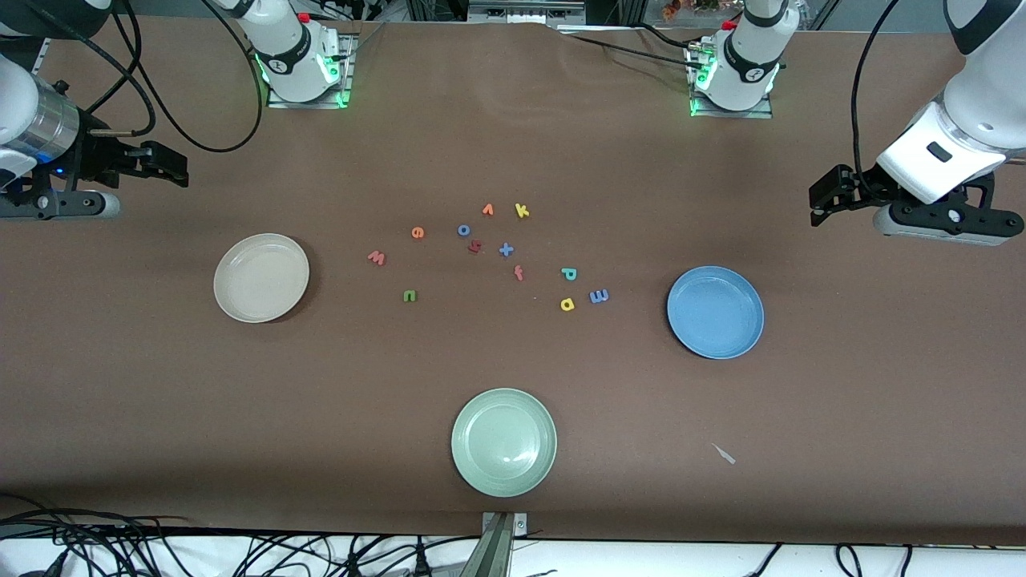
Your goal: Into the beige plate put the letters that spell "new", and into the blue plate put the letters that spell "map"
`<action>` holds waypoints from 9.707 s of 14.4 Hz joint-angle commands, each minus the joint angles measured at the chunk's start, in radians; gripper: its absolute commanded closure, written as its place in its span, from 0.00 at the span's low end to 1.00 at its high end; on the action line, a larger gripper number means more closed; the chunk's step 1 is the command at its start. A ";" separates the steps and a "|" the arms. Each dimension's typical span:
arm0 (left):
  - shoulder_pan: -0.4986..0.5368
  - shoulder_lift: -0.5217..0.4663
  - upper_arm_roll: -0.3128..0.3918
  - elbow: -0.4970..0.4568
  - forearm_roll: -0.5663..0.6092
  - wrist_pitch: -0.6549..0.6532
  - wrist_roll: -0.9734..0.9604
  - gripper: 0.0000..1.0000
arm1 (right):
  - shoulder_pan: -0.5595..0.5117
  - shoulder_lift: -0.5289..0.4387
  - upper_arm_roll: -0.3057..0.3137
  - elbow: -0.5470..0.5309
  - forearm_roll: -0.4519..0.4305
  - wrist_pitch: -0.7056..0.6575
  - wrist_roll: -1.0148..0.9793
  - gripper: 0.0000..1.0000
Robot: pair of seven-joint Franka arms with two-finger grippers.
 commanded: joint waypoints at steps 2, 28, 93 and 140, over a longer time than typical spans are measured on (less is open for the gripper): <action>0.029 0.010 0.010 0.018 -0.012 -0.019 0.024 0.00 | 0.004 -0.008 -0.006 -0.009 0.018 0.010 0.000 0.00; 0.035 0.010 0.008 0.018 -0.014 -0.055 0.024 0.00 | 0.004 -0.033 0.001 -0.009 0.014 -0.026 -0.010 0.00; 0.049 0.034 0.010 0.027 -0.025 -0.052 0.024 0.00 | 0.005 -0.016 0.001 -0.016 0.019 -0.043 -0.007 0.00; -0.305 0.602 -0.016 0.051 -0.085 0.344 0.265 0.00 | 0.309 0.292 0.041 -0.709 -0.067 1.205 -0.552 0.00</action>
